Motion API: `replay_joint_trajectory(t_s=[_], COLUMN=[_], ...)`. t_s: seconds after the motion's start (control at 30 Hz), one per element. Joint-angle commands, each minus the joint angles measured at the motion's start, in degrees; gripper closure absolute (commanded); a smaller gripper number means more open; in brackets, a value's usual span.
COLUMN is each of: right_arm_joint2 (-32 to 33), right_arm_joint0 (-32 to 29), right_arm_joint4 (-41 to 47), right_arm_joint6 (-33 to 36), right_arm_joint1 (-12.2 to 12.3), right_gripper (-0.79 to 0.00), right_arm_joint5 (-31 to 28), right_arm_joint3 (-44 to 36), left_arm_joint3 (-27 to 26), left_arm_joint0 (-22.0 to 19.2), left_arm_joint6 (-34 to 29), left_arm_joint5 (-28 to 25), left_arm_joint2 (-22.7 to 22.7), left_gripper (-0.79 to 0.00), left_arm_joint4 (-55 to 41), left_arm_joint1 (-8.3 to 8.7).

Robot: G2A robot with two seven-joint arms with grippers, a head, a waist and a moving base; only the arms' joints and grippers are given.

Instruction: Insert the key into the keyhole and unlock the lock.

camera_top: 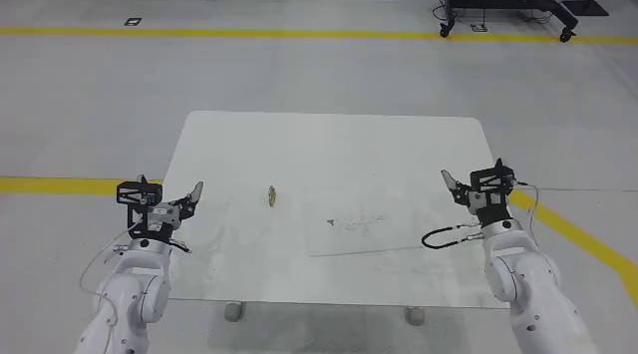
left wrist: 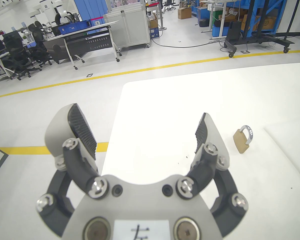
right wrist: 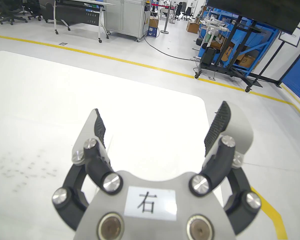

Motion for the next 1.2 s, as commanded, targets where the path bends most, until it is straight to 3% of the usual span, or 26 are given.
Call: replay_joint_trajectory(t_s=[0.0,0.3,0.6,0.63,0.7,0.83,1.0,1.07,1.13,1.17], right_arm_joint2=[-2.7,-18.6,-18.6,-18.9,-19.0,-20.8,-25.6,-27.9,-29.7,-30.4], right_arm_joint0=[2.8,14.9,14.9,14.9,16.3,20.3,25.1,27.2,28.7,29.6], right_arm_joint4=[-1.7,-10.7,-10.7,-10.2,-7.3,-10.1,-14.7,-16.4,-15.7,-15.3], right_arm_joint6=[2.7,10.5,10.5,10.0,7.3,1.7,0.8,2.2,2.4,2.5], right_arm_joint1=[-0.1,-1.9,-1.9,-1.9,-1.6,-0.9,-1.0,-1.4,-1.8,-1.9], right_gripper=[-0.785,-0.785,-0.785,-0.785,-0.785,-0.785,-0.785,-0.717,-0.570,-0.437], right_arm_joint5=[-2.4,-6.0,-6.0,-7.4,-16.3,-32.6,-41.9,-43.4,-44.9,-45.7], right_arm_joint3=[1.6,10.7,10.7,10.8,12.9,17.1,20.8,22.0,23.5,24.4], left_arm_joint3=[0.0,0.0,0.0,0.0,0.0,0.0,0.0,0.0,0.0,0.0], left_arm_joint0=[0.0,0.0,0.0,0.0,0.0,0.0,0.0,0.0,0.0,0.0], left_arm_joint6=[0.0,0.0,0.0,0.0,0.0,0.0,0.0,0.0,0.0,0.0], left_arm_joint5=[0.0,0.0,0.0,0.0,0.0,0.0,0.0,0.0,0.0,0.0], left_arm_joint2=[0.0,0.0,0.0,0.0,0.0,0.0,0.0,0.0,0.0,0.0], left_gripper=[-0.785,-0.785,-0.785,-0.785,-0.785,-0.785,-0.785,-0.785,-0.785,-0.785], left_arm_joint4=[0.0,0.0,0.0,0.0,0.0,0.0,0.0,0.0,0.0,0.0], left_arm_joint1=[0.00,0.00,0.00,0.00,0.00,0.00,0.00,0.00,0.00,0.00])
